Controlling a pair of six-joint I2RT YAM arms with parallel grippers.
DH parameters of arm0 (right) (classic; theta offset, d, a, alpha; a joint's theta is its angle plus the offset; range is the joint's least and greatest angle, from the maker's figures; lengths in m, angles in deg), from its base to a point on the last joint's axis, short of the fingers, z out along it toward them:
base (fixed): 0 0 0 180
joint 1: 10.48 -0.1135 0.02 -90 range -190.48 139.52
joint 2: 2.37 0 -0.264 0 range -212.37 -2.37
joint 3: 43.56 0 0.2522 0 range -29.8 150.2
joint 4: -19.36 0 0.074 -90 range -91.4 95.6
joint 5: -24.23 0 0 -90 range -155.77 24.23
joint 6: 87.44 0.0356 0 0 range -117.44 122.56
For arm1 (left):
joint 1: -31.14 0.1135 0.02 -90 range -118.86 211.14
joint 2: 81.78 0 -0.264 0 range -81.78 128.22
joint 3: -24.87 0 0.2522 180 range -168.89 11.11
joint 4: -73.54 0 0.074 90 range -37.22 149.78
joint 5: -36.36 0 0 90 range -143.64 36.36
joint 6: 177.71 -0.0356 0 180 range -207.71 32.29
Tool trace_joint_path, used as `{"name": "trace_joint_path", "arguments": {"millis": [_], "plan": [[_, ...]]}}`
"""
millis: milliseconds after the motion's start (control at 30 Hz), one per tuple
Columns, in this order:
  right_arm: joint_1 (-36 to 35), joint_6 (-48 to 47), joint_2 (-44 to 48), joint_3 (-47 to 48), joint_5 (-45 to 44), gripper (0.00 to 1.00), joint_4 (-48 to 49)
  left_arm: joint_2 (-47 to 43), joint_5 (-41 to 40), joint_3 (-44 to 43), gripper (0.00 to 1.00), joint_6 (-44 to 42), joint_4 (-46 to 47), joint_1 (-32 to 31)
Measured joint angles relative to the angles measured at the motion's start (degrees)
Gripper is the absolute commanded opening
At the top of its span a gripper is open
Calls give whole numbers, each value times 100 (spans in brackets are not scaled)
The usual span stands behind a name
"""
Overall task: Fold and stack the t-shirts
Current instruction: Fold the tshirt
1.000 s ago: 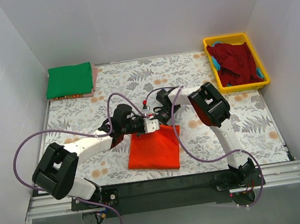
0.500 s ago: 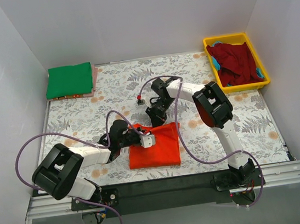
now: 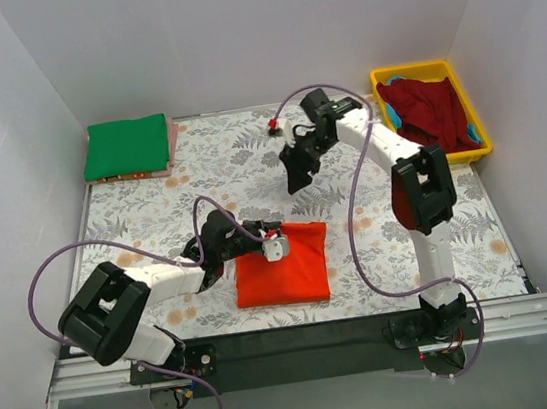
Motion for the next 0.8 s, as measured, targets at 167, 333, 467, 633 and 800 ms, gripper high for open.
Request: {"name": "trace_joint_path", "arguments": {"millis": [167,333,467,633,800], "plan": [[988,68,525,-492,675,61,44,420,-87,-385,34,363,-37,61],[1495,203,857,-1572,1213,51,33,192,103,-1082,38,1436,-1088,616],[1386,444,997,-2330,1528,46,140,-195,691,-2004,37,2876,-2411,1578],[1239,1095,1552,-3281,1495,44,660,-763,1113,-1945,39,4465,-3606,2291],[1073,1659,2057,-3692,1200,37,1257,-662,1191,-1497,40,5654,-4341,2299]]}}
